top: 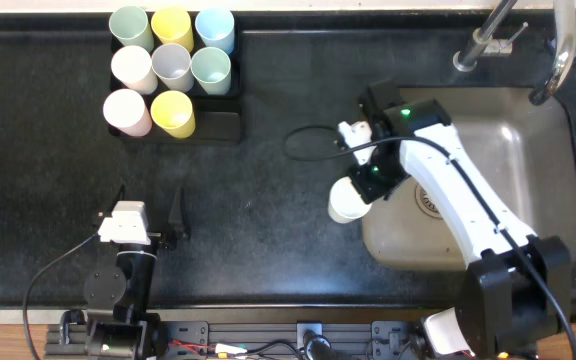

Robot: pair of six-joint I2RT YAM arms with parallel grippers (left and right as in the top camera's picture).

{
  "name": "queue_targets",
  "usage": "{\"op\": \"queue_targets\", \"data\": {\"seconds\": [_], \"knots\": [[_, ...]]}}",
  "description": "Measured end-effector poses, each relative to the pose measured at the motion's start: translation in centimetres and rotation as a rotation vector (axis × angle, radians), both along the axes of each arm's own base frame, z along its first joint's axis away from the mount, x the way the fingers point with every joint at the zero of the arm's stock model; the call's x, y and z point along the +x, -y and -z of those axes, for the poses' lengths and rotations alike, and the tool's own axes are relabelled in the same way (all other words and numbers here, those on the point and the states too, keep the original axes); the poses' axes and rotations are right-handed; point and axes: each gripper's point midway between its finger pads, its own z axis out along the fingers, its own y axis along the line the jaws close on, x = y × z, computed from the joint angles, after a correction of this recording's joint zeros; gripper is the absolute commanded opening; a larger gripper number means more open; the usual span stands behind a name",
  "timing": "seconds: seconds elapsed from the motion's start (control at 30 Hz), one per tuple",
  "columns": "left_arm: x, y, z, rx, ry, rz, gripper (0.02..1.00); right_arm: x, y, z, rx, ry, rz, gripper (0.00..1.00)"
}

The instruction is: Store Cups

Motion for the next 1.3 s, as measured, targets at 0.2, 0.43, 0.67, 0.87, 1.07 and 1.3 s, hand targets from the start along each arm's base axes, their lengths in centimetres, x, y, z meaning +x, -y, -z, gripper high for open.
{"op": "queue_targets", "data": {"seconds": [0.2, 0.43, 0.67, 0.87, 1.07, 1.3], "knots": [[0.0, 0.0, 0.0, 0.000, 0.000, 0.000, 0.998, 5.4, -4.9, -10.1, 0.126, 0.273, 0.018, 0.042], [0.0, 0.0, 0.0, 0.000, 0.000, 0.000, 0.998, 7.6, -13.5, -29.5, 0.423, 0.742, -0.040, 0.045], [0.0, 0.0, 0.0, 0.000, 0.000, 0.000, 0.998, 11.4, -20.7, -25.7, 0.409, 0.701, -0.064, 0.045], [0.0, 0.0, 0.0, 0.000, 0.000, 0.000, 0.998, 14.7, -22.7, -12.9, 0.215, 0.503, -0.058, 0.042], [0.0, 0.0, 0.0, 0.000, 0.000, 0.000, 0.998, 15.1, -22.6, -11.0, 0.174, 0.483, -0.058, 0.045], [0.0, 0.0, 0.0, 0.000, 0.000, 0.000, 0.998, 14.6, -23.3, -10.1, 0.166, 0.469, -0.080, 0.045]]}}
